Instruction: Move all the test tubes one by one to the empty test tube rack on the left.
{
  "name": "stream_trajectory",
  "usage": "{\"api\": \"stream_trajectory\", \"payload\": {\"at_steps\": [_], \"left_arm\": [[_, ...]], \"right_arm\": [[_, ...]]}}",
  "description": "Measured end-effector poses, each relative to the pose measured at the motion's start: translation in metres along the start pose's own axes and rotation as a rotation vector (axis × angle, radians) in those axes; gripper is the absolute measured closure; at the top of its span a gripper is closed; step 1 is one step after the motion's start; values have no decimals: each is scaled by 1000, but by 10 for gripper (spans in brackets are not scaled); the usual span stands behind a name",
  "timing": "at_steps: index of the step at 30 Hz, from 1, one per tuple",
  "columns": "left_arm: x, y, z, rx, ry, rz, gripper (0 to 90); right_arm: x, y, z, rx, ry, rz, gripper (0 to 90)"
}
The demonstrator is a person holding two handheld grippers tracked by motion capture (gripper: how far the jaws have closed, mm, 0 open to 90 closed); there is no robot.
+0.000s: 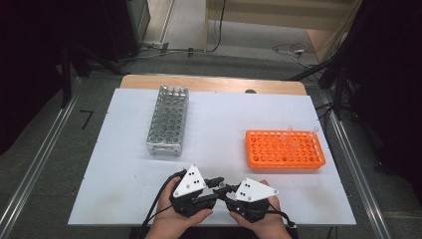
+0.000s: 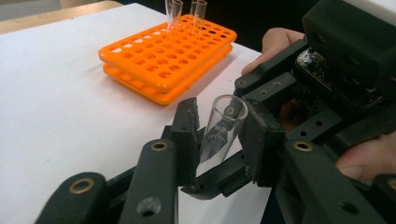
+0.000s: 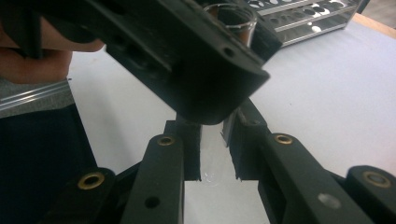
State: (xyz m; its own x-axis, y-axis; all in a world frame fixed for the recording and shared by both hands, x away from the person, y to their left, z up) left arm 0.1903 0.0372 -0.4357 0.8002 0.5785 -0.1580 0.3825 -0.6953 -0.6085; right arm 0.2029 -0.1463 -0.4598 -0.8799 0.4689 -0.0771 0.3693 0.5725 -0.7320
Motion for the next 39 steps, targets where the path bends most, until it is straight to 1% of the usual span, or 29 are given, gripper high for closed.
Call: {"api": "stream_trajectory", "payload": {"at_steps": [3,8,11,16,19,20,21,22,23,24,26,28,29,31,32,34,35,37,39], "left_arm": [[-1,1,0,6,8,-5,701],[-3,2,1,9,35,-32,731],[-2,1,1,4,35,-39,751],[-2,1,1,-4,33,-39,756],[0,0,1,-11,26,-37,756],[1,-1,0,-17,15,-40,756],[3,-2,0,-22,8,-39,757],[4,-3,-1,-26,-2,-35,757],[6,-5,-2,-33,-8,-35,756],[8,-6,-2,-35,-11,-35,757],[11,-8,-4,-42,-18,-42,757],[15,-11,-6,-45,-20,-53,757],[18,-12,-8,-46,-21,-59,757],[23,-15,-11,-55,-34,-73,757],[27,-17,-13,-62,-45,-74,757],[33,-19,-15,-68,-53,-81,757],[36,-20,-17,-67,-53,-84,757],[42,-22,-19,-73,-59,-94,757],[49,-23,-21,-77,-66,-101,757]], "right_arm": [[0,0,0,3,-1,-1,736],[0,1,0,3,1,-14,736],[0,1,0,3,3,-19,736],[0,0,0,-4,10,-21,734],[-1,0,1,-5,14,-24,712],[-3,0,2,-9,8,-32,621],[-3,-1,2,-9,7,-37,583],[-3,-1,2,-9,7,-37,583],[-4,-2,3,-10,5,-41,534],[-5,-4,4,-11,4,-36,466],[-10,-7,5,-22,19,-44,385],[-16,-12,7,-35,49,-38,293],[-23,-18,9,-52,86,-33,176],[-30,-24,11,-68,125,-25,115],[-30,-24,11,-68,125,-25,115],[-40,-31,14,-82,159,-15,56],[-43,-34,16,-83,167,-12,15],[-50,-39,20,-91,175,-2,0],[-56,-44,24,-92,181,-21,0]]}}
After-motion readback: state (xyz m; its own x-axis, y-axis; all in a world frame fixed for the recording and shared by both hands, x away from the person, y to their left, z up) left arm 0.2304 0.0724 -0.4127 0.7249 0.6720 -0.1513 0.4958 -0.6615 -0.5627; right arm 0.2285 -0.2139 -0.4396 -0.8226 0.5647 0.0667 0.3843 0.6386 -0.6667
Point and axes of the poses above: each handheld gripper's, and its own axes: y roughly forward along the jaws, z roughly out of its underside, x roughly to its left, the point moved 1 cm from there along y, roughly forward along the jaws, and after that the axes turned 15 degrees about x, right-handed, at the moved point
